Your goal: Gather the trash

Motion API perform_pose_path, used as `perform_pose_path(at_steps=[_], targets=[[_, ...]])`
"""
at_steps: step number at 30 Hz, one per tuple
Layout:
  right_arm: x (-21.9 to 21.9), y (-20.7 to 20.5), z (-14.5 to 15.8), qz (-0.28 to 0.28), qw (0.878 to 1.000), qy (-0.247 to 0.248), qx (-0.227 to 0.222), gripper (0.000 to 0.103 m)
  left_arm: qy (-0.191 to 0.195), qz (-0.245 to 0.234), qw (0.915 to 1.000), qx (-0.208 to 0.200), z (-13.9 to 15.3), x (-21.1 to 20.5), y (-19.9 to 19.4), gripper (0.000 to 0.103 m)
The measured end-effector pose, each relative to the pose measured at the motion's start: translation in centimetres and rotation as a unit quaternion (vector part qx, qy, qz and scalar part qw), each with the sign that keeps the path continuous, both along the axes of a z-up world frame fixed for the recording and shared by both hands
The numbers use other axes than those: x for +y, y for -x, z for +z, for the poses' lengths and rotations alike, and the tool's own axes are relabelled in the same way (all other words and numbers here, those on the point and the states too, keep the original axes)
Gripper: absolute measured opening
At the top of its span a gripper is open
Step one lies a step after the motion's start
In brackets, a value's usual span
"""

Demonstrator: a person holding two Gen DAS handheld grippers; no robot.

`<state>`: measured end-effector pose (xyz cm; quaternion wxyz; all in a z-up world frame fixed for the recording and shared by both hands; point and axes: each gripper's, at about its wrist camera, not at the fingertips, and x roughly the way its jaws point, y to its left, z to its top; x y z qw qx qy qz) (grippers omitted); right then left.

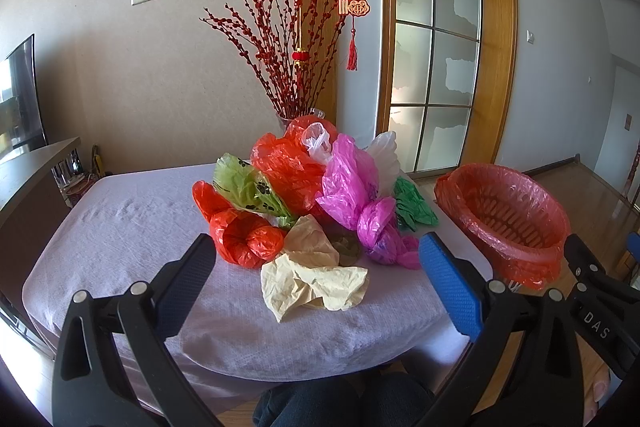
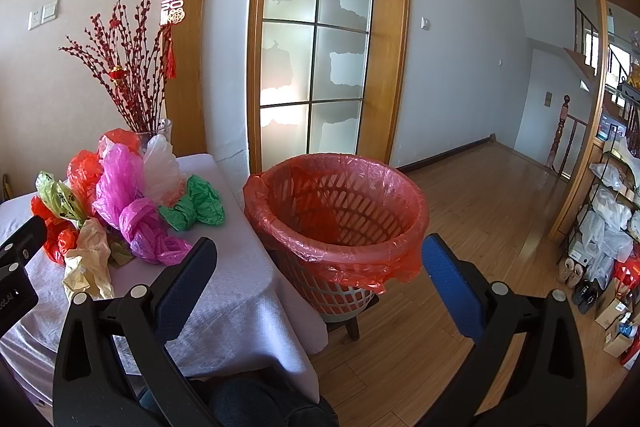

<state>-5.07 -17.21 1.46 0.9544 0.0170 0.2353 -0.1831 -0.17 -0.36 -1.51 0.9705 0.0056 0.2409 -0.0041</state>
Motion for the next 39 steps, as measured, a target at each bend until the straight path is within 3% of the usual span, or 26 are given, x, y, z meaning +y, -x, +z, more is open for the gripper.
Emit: perform_pose_path(at_steps=[13,18,24,27,34,37,39], targets=[[-0.1,-0.6,-0.1,0.007,1.0,-0.007,0.006,0.101,0.002,0.005,1.0,0.007,-0.1,0.3,-0.2,0.099],[-0.2,-1.3,-0.3,0.025,0.999,-0.017,0.009,0.101,0.001,0.038,0.9992,0.01,-0.2,2.2,-0.7,0.099],[0.5,-3.7,-1.1,0.085,0.994,-0.063,0.027,0.101,0.018,0.102,0.9944,0.021,-0.4,7.2,-1.6,0.099],[1.6,-5.4,-1.7,0.125,0.988,-0.085,0.036,0.094,0.026,0.129,0.9908,0.03,-0.8,9.6,-1.8,0.099],[5.5,-9.3,-3.4,0.209,0.969,-0.115,0.069,0.059,0.036,0.15,0.9872,0.04,-1.5,12.6,-1.9,0.099],[6.1,-9.4,-3.4,0.241,0.957,-0.147,0.068,0.057,0.027,0.143,0.9887,0.036,-1.6,12.8,-1.5,0.099],[6.7,-9.2,-3.2,0.244,0.959,-0.132,0.062,0.057,0.021,0.142,0.989,0.037,-1.8,12.6,-1.6,0.099]])
